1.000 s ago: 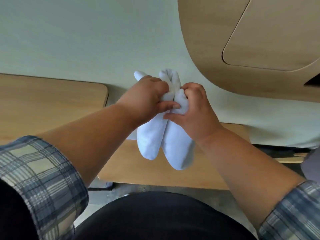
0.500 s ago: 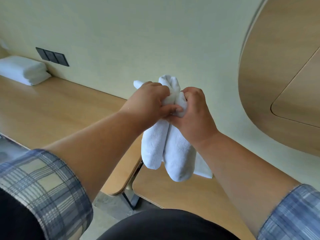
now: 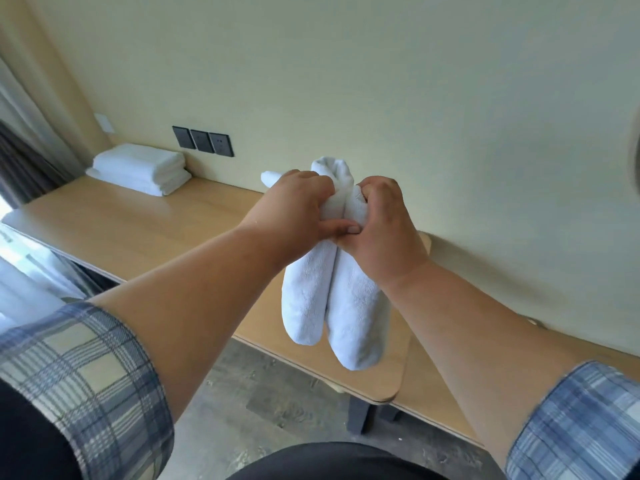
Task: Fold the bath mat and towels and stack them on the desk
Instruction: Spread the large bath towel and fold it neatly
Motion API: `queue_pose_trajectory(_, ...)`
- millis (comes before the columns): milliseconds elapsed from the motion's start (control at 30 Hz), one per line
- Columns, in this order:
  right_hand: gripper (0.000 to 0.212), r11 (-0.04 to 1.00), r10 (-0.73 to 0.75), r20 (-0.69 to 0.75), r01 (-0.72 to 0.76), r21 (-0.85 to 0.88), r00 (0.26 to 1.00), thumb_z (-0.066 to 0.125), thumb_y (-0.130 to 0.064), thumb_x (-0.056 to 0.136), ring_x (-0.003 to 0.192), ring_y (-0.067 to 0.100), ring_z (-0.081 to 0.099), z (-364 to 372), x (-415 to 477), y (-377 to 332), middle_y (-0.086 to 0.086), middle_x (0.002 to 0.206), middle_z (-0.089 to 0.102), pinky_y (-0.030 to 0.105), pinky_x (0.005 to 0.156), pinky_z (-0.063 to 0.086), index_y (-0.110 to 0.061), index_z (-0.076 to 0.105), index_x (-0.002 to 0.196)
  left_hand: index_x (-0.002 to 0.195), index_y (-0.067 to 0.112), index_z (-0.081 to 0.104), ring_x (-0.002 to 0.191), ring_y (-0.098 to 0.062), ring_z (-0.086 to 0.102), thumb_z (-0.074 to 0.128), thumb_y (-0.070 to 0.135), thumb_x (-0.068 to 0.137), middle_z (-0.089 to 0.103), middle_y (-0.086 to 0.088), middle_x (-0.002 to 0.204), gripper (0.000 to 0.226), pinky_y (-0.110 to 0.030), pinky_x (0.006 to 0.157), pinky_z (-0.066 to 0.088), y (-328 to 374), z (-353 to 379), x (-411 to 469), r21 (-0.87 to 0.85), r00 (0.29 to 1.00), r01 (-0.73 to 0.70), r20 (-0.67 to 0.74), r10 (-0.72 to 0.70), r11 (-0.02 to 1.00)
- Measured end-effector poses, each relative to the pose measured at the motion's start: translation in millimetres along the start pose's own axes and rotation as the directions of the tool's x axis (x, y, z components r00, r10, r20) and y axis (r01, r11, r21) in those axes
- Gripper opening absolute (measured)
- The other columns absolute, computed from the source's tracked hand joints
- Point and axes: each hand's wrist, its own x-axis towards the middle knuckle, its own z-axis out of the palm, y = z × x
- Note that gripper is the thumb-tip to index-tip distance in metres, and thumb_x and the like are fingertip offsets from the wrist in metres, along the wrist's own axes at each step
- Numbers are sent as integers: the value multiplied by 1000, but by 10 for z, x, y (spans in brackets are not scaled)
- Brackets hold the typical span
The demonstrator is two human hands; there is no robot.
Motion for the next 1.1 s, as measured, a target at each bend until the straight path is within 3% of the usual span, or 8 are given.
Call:
queue_pose_trajectory(300, 50, 998, 49, 101, -53, 35, 994, 83, -19, 71, 106, 24, 48, 1108, 227, -296, 12, 110, 52, 33, 84, 46, 2, 51, 102, 62, 26, 34, 70, 2, 37, 72, 65, 69, 42, 9, 71, 55, -17, 56, 25, -1146, -140, -180, 29, 994, 92, 56, -93, 995)
queue_pose_trajectory(433, 52, 997, 62, 134, -66, 28, 989, 85, -22, 70, 107, 26, 50, 1704, 432, -193, 12, 112, 54, 34, 83, 47, 0, 52, 104, 61, 26, 35, 75, 12, 36, 73, 63, 69, 42, 9, 72, 54, -11, 61, 29, -1695, -85, -66, 64, 986, 133, 92, -139, 989)
queue_pose_trajectory(567, 48, 996, 79, 197, -86, 24, 977, 83, -22, 72, 107, 30, 53, 2257, 730, -120, 13, 114, 54, 36, 81, 48, -1, 54, 105, 62, 28, 36, 69, -1, 36, 68, 66, 74, 41, 10, 72, 51, -19, 56, 25, -2207, -83, 146, 195, 966, 160, 169, -193, 968)
queue_pose_trajectory(700, 51, 995, 103, 282, -99, -28, 954, 79, -25, 74, 109, 31, 52, 2769, 1124, -177, 14, 119, 51, 28, 82, 39, 0, 54, 112, 64, 28, 36, 74, -12, 38, 59, 71, 76, 45, 6, 73, 51, -29, 60, 27, -2790, -172, 378, 295, 942, 205, 199, -270, 933)
queue_pose_trajectory(800, 50, 991, 135, 303, -126, -48, 943, 70, -28, 77, 111, 32, 49, 3234, 1346, -226, 15, 122, 50, 33, 88, 43, 0, 52, 114, 64, 27, 38, 75, -16, 41, 52, 75, 74, 48, 5, 71, 51, -31, 58, 28, -3289, -179, 520, 359, 932, 207, 211, -295, 910)
queue_pose_trajectory(967, 58, 959, 266, 353, -212, -186, 897, 53, -41, 81, 117, 32, 46, 4154, 1535, -186, 15, 127, 47, 34, 97, 39, -1, 48, 122, 67, 26, 41, 75, -18, 47, 52, 75, 78, 51, 4, 70, 51, -31, 59, 29, -4264, 54, 613, 381, 915, 177, 276, -295, 907)
queue_pose_trajectory(1033, 59, 934, 284, 379, -164, -319, 880, 43, -42, 83, 119, 33, 48, 4515, 1597, -192, 16, 123, 50, 35, 100, 40, -1, 49, 125, 69, 28, 43, 75, -16, 48, 54, 75, 76, 51, 6, 72, 49, -32, 60, 34, -4665, 174, 648, 333, 901, 196, 309, -304, 922)
queue_pose_trajectory(1100, 45, 926, 263, 329, -141, -351, 907, 60, -27, 84, 108, 42, 57, 4883, 1619, -171, 21, 111, 57, 43, 92, 49, 4, 55, 117, 73, 28, 43, 76, -16, 49, 55, 77, 74, 51, 7, 75, 50, -32, 63, 37, -5057, 293, 699, 291, 873, 203, 378, -308, 935)
